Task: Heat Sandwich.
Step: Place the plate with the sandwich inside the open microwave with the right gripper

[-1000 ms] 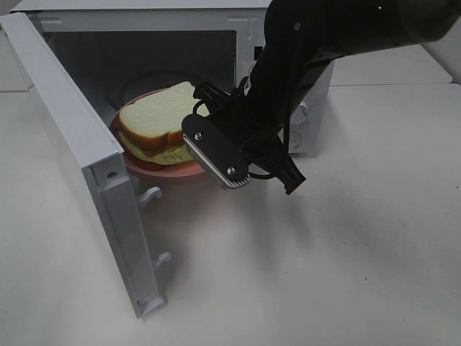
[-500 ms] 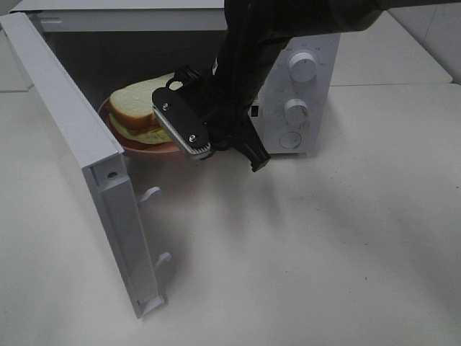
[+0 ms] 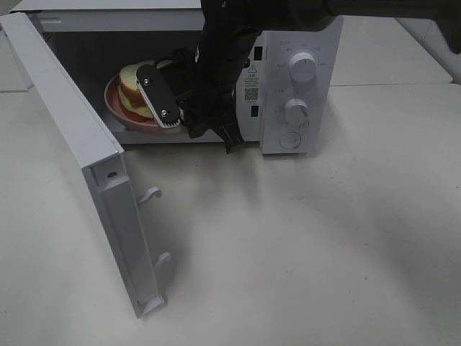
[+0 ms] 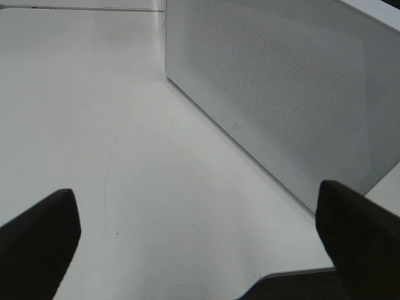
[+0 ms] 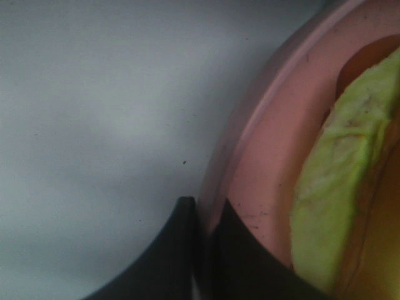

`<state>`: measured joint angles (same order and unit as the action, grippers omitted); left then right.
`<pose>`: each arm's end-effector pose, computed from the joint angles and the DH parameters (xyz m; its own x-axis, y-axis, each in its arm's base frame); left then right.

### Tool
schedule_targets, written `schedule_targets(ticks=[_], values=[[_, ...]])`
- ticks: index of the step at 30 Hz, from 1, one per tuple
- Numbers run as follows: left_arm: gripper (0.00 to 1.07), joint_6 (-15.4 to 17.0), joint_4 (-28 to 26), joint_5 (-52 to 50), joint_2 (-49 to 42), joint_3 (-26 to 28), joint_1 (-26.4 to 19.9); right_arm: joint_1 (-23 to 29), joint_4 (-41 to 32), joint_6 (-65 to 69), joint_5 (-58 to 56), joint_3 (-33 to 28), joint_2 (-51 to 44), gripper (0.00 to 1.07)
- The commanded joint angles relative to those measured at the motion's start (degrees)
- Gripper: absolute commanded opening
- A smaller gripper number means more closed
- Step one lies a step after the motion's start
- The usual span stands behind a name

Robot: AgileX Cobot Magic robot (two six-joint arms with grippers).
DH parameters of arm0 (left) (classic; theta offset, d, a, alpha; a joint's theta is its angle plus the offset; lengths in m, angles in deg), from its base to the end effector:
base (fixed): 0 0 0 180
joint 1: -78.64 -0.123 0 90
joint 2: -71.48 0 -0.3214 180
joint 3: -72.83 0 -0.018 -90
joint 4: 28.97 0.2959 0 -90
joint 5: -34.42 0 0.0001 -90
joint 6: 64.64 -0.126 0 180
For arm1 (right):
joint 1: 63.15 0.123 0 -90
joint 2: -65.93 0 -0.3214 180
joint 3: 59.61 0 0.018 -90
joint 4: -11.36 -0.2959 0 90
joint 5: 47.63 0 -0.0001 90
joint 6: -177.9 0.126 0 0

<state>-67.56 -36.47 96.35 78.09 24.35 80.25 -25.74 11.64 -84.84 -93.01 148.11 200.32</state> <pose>0.0243 -0.0152 0.2875 -0.4523 0.0019 -0.8918 0.1257 0.9901 -0.0617 0.4550 0.3474 0.1737 0.5153 -0.8552 -0.0546 -0.7709 -0.4348 -0.4655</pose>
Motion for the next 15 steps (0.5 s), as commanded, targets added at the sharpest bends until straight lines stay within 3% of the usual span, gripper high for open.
schedule_targets(ticks=[1,15], values=[[0.97,0.0,0.29,-0.74,-0.97,-0.17,-0.23,0.11,1.66,4.58,0.86,3.84,2.06,0.01],[0.97,0.0,0.29,-0.74,-0.97,-0.17,-0.23,0.11,5.04,15.58,0.97,16.73,11.57,0.02]])
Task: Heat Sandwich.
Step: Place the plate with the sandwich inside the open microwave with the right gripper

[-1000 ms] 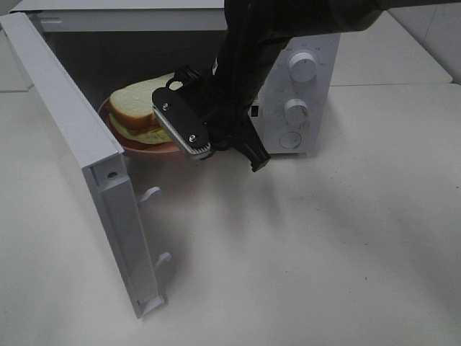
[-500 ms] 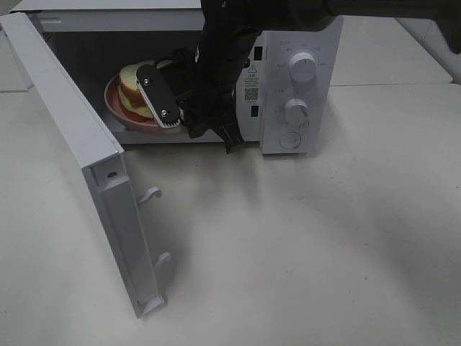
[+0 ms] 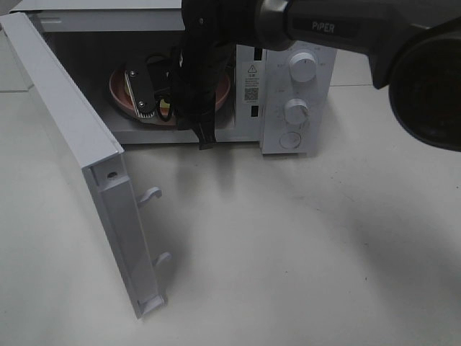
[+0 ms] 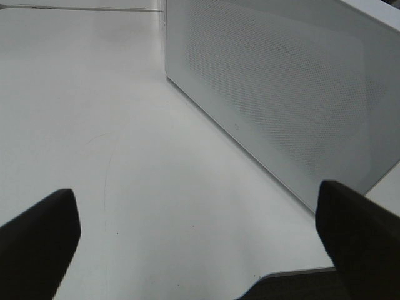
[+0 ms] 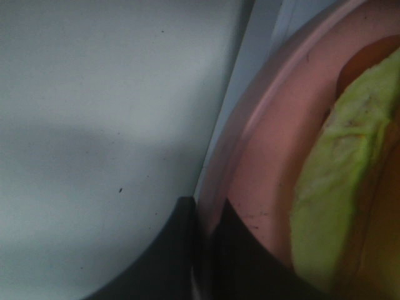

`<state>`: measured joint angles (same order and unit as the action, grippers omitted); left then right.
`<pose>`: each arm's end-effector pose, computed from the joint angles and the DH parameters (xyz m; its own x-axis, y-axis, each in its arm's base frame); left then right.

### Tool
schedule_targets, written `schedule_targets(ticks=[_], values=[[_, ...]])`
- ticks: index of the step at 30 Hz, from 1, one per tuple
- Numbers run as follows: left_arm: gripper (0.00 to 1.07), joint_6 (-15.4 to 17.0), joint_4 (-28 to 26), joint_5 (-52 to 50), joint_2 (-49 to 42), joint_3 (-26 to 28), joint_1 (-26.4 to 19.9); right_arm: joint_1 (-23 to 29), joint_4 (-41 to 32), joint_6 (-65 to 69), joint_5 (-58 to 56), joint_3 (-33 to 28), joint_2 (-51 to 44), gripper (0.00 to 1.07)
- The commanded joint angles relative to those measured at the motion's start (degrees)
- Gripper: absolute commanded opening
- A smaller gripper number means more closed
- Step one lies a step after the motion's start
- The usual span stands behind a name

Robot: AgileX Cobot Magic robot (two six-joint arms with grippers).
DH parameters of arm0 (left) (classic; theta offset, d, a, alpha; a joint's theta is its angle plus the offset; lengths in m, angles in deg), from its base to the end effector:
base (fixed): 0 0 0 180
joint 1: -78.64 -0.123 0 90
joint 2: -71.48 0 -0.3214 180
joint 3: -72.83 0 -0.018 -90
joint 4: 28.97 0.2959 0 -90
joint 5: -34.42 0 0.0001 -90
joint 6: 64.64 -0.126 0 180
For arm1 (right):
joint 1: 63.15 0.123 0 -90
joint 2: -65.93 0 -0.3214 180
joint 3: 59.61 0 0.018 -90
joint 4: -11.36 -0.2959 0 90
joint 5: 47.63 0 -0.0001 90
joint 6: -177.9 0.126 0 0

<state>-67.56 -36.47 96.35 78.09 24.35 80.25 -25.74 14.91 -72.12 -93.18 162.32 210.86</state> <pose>0.0243 -0.0152 0.2875 -0.4523 0.0019 -0.8918 0.1257 0.9901 -0.0617 0.4967 0.3729 0.1513 0.3578 -0.9259 -0.1211 -0.8228 -0.2513 -0.5097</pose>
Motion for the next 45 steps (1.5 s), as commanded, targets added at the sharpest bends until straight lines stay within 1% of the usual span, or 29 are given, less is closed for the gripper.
schedule_targets(ticks=[1,3,4,6,11,15,16,19,20,21,24,25,26,28,29,30,31,33,34,35,37,38,41,42,43,45], values=[[0.97,0.0,0.29,-0.74,-0.97,-0.17,-0.23,0.11,2.12,3.67,1.15,3.44,1.6,0.02],[0.97,0.0,0.29,-0.74,-0.97,-0.17,-0.23,0.11,2.52,4.13,1.15,4.13,2.12,0.02],[0.97,0.0,0.29,-0.74,-0.97,-0.17,-0.23,0.11,4.13,5.61,1.32,5.56,3.27,0.03],[0.97,0.0,0.29,-0.74,-0.97,-0.17,-0.23,0.11,5.1,6.76,1.66,6.53,4.18,0.03],[0.97,0.0,0.29,-0.74,-0.97,-0.17,-0.23,0.11,5.5,8.25,2.64,6.99,5.33,0.05],[0.97,0.0,0.29,-0.74,-0.97,-0.17,-0.23,0.11,5.44,8.25,3.04,6.99,5.61,0.13],[0.97,0.0,0.29,-0.74,-0.97,-0.17,-0.23,0.11,5.44,8.25,3.04,6.99,5.61,0.13],[0.97,0.0,0.29,-0.74,-0.97,-0.17,-0.23,0.11,5.39,8.25,2.69,6.99,5.61,0.28],[0.97,0.0,0.29,-0.74,-0.97,-0.17,-0.23,0.11,5.39,8.25,2.69,6.99,5.61,0.28],[0.97,0.0,0.29,-0.74,-0.97,-0.17,-0.23,0.11,5.16,8.71,2.58,6.93,5.61,0.39],[0.97,0.0,0.29,-0.74,-0.97,-0.17,-0.23,0.11,4.98,10.26,2.75,6.02,5.21,0.55],[0.97,0.0,0.29,-0.74,-0.97,-0.17,-0.23,0.11,4.98,10.26,2.75,6.02,5.21,0.55],[0.97,0.0,0.29,-0.74,-0.97,-0.17,-0.23,0.11,4.93,10.37,3.32,4.53,4.47,0.64],[0.97,0.0,0.29,-0.74,-0.97,-0.17,-0.23,0.11,4.93,10.37,4.64,2.29,3.32,0.71],[0.97,0.0,0.29,-0.74,-0.97,-0.17,-0.23,0.11,4.93,10.37,4.64,2.29,3.32,0.71],[0.97,0.0,0.29,-0.74,-0.97,-0.17,-0.23,0.11,4.93,10.37,5.9,-0.06,2.29,0.76],[0.97,0.0,0.29,-0.74,-0.97,-0.17,-0.23,0.11,4.81,10.37,6.59,-1.26,1.6,0.78],[0.97,0.0,0.29,-0.74,-0.97,-0.17,-0.23,0.11,4.76,10.37,8.14,-3.38,0.29,0.79],[0.97,0.0,0.29,-0.74,-0.97,-0.17,-0.23,0.11,4.76,10.37,8.14,-3.38,0.29,0.79],[0.97,0.0,0.29,-0.74,-0.97,-0.17,-0.23,0.11,4.76,10.37,9.68,-5.33,-0.97,0.78],[0.97,0.0,0.29,-0.74,-0.97,-0.17,-0.23,0.11,4.76,10.37,10.89,-7.33,-2.18,0.78],[0.97,0.0,0.29,-0.74,-0.97,-0.17,-0.23,0.11,4.76,10.37,10.89,-7.33,-2.18,0.78],[0.97,0.0,0.29,-0.74,-0.97,-0.17,-0.23,0.11,4.76,10.37,12.55,-11.12,-4.87,0.77],[0.97,0.0,0.29,-0.74,-0.97,-0.17,-0.23,0.11,4.76,10.37,14.09,-13.41,-6.25,0.77],[0.97,0.0,0.29,-0.74,-0.97,-0.17,-0.23,0.11,4.76,10.37,14.09,-13.41,-6.25,0.77],[0.97,0.0,0.29,-0.74,-0.97,-0.17,-0.23,0.11,4.76,10.37,15.64,-15.87,-7.68,0.77]])
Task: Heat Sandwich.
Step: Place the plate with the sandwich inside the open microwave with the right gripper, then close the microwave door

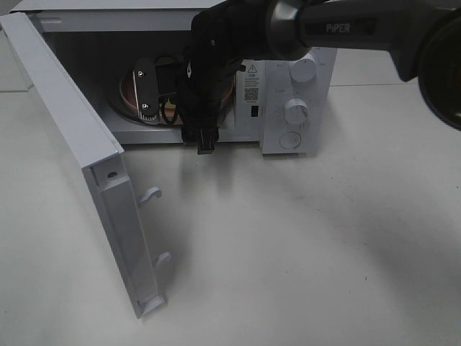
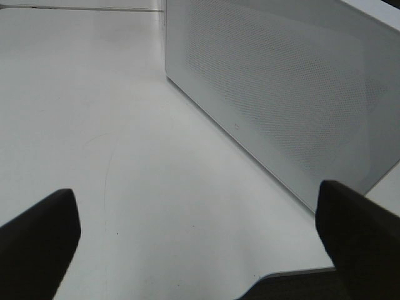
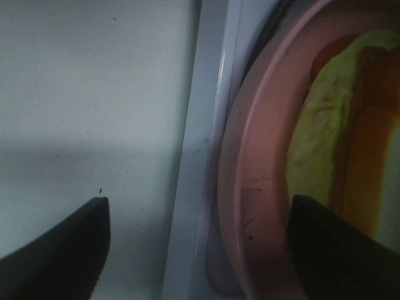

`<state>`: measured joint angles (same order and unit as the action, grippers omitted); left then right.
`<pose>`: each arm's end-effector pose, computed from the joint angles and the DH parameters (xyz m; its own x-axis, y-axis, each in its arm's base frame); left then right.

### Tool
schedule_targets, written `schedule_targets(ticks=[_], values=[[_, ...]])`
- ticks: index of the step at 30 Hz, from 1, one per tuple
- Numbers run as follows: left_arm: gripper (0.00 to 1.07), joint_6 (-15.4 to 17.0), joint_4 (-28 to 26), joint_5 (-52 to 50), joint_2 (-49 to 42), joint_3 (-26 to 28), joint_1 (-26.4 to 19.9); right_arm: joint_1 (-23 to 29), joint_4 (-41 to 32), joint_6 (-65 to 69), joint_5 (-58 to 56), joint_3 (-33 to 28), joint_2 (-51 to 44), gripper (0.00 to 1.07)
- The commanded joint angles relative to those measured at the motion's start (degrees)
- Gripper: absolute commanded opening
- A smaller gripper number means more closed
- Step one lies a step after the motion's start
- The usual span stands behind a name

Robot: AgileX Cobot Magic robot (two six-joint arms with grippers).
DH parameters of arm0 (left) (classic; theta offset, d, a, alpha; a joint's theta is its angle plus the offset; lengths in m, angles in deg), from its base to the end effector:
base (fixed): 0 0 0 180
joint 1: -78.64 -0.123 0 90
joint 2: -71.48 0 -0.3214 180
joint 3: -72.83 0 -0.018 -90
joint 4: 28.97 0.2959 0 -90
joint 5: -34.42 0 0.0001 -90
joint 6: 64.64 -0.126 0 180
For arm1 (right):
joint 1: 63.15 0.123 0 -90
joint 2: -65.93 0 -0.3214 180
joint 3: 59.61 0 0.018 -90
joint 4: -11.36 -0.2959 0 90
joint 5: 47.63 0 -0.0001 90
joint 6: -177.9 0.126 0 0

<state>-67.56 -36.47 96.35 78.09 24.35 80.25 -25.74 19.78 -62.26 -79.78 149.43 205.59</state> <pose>0.0243 -0.0152 0.2875 -0.4523 0.0019 -0.8918 0.1257 0.9901 -0.0617 0.4863 0.3595 0.1440 0.2809 -0.9431 -0.1779 -0.8005 -0.1279 -0.5856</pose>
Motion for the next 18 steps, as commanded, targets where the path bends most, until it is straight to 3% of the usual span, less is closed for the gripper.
schedule_targets(ticks=[1,10,18], values=[[0.97,0.0,0.29,-0.74,-0.97,-0.17,-0.23,0.11,-0.06,0.63,3.32,-4.47,-3.32,0.77],[0.97,0.0,0.29,-0.74,-0.97,-0.17,-0.23,0.11,0.17,0.69,10.31,-18.22,-11.57,0.77],[0.97,0.0,0.29,-0.74,-0.97,-0.17,-0.23,0.11,0.17,0.69,13.18,-25.73,-16.44,0.77]])
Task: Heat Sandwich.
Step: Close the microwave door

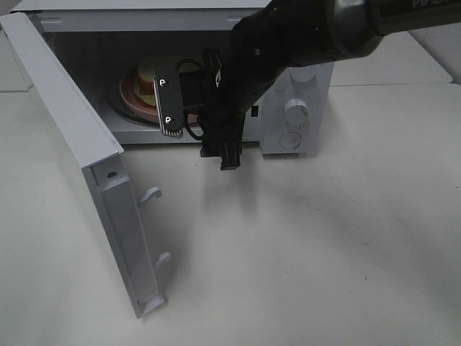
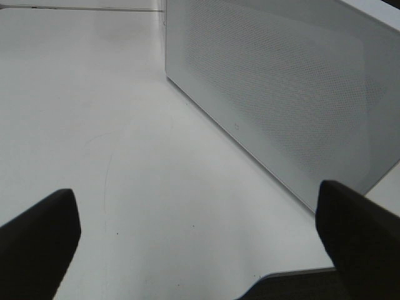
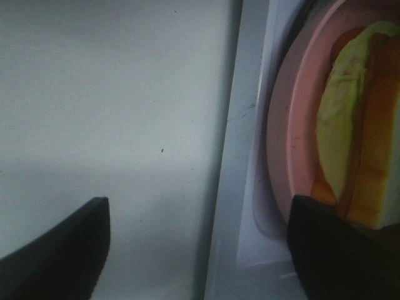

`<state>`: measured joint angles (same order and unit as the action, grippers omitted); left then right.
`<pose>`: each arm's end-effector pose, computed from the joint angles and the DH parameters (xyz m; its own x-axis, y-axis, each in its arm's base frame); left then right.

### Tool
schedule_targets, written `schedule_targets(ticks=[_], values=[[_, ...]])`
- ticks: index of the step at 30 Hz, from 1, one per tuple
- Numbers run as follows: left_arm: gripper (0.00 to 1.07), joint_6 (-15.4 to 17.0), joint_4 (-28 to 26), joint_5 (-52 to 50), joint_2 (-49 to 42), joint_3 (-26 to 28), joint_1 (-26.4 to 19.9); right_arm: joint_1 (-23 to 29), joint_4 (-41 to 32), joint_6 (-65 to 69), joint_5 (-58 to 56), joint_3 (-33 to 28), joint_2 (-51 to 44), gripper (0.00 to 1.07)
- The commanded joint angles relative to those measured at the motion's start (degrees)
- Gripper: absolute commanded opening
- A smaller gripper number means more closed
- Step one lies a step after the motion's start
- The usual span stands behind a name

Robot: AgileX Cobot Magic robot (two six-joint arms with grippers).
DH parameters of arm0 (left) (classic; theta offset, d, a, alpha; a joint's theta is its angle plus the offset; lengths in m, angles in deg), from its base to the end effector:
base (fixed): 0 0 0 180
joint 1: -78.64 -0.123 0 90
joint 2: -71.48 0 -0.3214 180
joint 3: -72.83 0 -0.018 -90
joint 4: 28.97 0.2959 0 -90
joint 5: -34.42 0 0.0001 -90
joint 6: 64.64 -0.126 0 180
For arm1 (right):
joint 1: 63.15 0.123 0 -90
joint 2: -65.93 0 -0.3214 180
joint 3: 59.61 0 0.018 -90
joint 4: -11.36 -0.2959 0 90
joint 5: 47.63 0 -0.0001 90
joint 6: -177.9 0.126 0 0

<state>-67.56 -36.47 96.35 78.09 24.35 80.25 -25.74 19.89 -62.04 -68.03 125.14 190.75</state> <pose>0.0243 -0.0152 0.2875 -0.4523 0.0019 -0.8918 0.1257 0.9901 -0.0617 0.4241 0.3162 0.1573 0.3086 -0.9292 -0.2032 -0.7841 -0.1275 -0.6074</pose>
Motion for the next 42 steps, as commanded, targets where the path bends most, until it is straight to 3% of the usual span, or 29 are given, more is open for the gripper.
schedule_targets(ticks=[1,27,42], values=[[0.97,0.0,0.29,-0.74,-0.97,-0.17,-0.23,0.0,0.06,0.46,1.66,-3.55,-2.98,0.77],[0.97,0.0,0.29,-0.74,-0.97,-0.17,-0.23,-0.06,-0.63,8.77,4.47,-24.52,-20.4,0.76],[0.97,0.0,0.29,-0.74,-0.97,-0.17,-0.23,-0.06,-0.57,26.47,3.95,-37.01,-35.29,0.76]])
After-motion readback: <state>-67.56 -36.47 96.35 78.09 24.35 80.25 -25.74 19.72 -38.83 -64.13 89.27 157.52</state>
